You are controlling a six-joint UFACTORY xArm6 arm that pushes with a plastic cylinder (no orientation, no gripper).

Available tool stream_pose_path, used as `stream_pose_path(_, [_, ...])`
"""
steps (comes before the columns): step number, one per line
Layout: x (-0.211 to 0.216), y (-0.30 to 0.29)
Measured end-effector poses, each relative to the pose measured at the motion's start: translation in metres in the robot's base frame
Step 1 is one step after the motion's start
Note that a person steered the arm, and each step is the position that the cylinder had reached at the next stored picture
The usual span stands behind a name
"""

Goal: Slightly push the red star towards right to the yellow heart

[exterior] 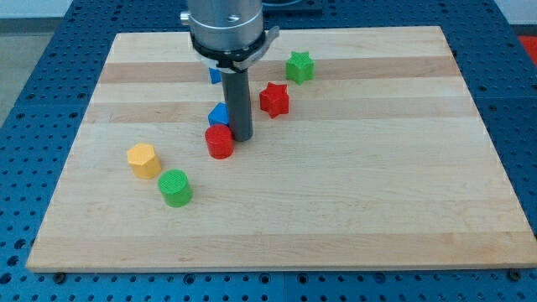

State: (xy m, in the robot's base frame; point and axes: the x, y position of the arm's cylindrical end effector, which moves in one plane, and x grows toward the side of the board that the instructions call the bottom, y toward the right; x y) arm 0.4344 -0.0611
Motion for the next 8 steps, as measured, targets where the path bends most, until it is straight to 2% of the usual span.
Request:
stream_pose_path(7, [-0.008,0.047])
stream_pose_path(8, [-0.023,0.047])
